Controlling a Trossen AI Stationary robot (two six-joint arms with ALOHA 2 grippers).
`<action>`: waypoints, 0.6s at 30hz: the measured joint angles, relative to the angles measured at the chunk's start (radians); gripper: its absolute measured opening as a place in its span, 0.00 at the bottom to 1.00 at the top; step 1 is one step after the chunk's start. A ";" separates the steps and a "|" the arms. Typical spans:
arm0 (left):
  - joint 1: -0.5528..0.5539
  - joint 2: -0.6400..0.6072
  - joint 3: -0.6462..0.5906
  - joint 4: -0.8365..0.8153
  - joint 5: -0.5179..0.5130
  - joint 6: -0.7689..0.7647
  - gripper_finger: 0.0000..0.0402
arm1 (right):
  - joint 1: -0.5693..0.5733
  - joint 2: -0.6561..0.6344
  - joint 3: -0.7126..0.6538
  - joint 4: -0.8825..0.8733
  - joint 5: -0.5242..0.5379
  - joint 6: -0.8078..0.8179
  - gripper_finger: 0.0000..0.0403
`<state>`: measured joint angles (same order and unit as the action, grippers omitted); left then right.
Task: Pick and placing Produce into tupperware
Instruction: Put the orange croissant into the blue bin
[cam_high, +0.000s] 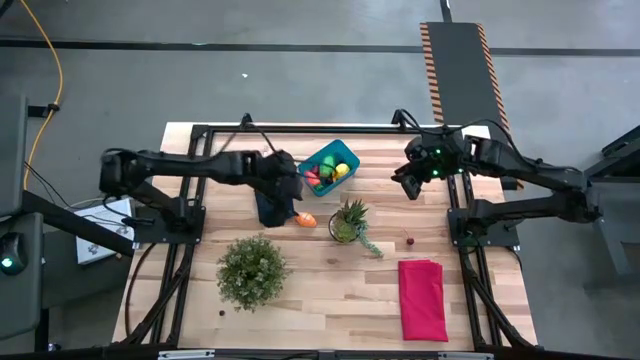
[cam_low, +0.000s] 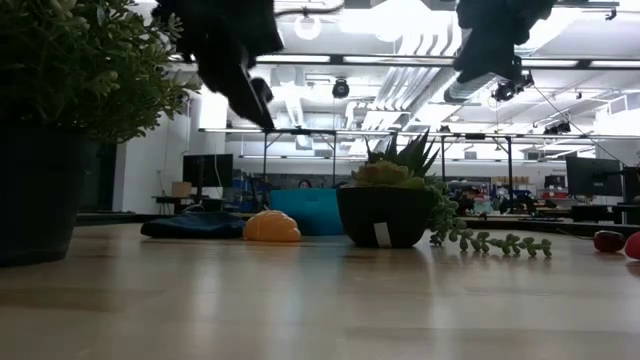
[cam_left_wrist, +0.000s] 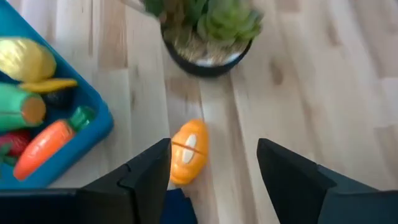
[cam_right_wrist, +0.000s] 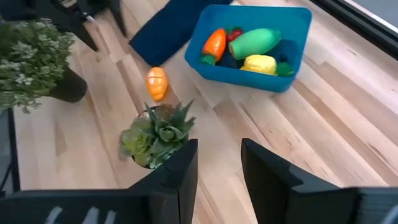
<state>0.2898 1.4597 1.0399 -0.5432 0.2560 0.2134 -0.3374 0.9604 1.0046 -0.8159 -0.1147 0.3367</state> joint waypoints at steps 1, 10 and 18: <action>-0.006 0.019 0.004 -0.002 -0.015 0.000 0.57 | 0.000 0.000 0.000 0.003 -0.008 -0.001 0.28; -0.011 0.128 0.029 -0.007 -0.028 0.039 0.63 | 0.000 0.000 0.000 0.021 -0.018 0.004 0.28; -0.011 0.166 0.030 0.001 -0.025 0.073 0.71 | 0.000 0.000 0.000 0.020 -0.018 0.029 0.28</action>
<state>0.2787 1.6256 1.0695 -0.5425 0.2310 0.2860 -0.3374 0.9604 1.0046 -0.7956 -0.1326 0.3656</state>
